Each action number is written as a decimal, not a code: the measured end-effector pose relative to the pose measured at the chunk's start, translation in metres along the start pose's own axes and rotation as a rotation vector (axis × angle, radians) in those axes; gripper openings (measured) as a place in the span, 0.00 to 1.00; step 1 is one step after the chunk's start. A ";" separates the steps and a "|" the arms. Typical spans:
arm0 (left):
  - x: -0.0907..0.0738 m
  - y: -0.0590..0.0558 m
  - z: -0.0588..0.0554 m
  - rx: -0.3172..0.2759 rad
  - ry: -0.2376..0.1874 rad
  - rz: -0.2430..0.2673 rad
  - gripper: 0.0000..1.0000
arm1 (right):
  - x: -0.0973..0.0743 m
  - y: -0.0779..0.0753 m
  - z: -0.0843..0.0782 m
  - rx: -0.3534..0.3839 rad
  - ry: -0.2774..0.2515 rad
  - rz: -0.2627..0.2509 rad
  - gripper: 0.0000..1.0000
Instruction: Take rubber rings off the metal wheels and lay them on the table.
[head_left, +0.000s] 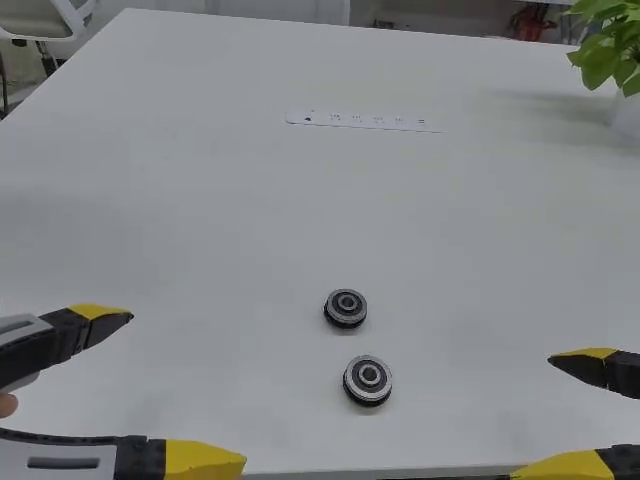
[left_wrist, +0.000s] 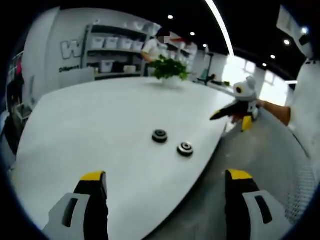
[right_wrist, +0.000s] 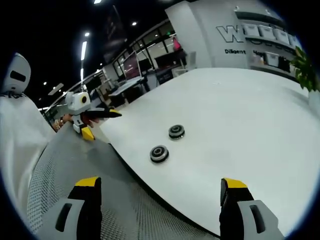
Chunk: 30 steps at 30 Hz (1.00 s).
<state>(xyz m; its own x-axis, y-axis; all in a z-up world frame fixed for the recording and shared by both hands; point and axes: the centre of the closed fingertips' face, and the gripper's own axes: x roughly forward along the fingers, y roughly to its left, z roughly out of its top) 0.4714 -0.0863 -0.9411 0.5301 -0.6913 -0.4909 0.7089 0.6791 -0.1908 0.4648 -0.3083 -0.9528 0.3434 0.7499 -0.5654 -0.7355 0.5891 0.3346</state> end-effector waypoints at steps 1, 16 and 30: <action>0.000 0.000 0.000 0.001 0.001 -0.001 1.00 | 0.000 0.000 0.000 0.001 -0.001 0.000 0.99; 0.000 0.000 -0.001 0.000 0.003 0.002 1.00 | 0.000 0.000 0.000 0.002 -0.003 0.003 0.99; 0.000 -0.001 -0.001 0.004 0.004 -0.004 1.00 | 0.000 -0.001 0.000 -0.004 0.007 -0.003 0.99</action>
<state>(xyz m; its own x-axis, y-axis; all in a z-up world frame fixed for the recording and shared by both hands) 0.4707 -0.0868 -0.9417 0.5253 -0.6929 -0.4939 0.7129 0.6753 -0.1890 0.4656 -0.3088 -0.9538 0.3415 0.7463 -0.5713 -0.7372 0.5898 0.3297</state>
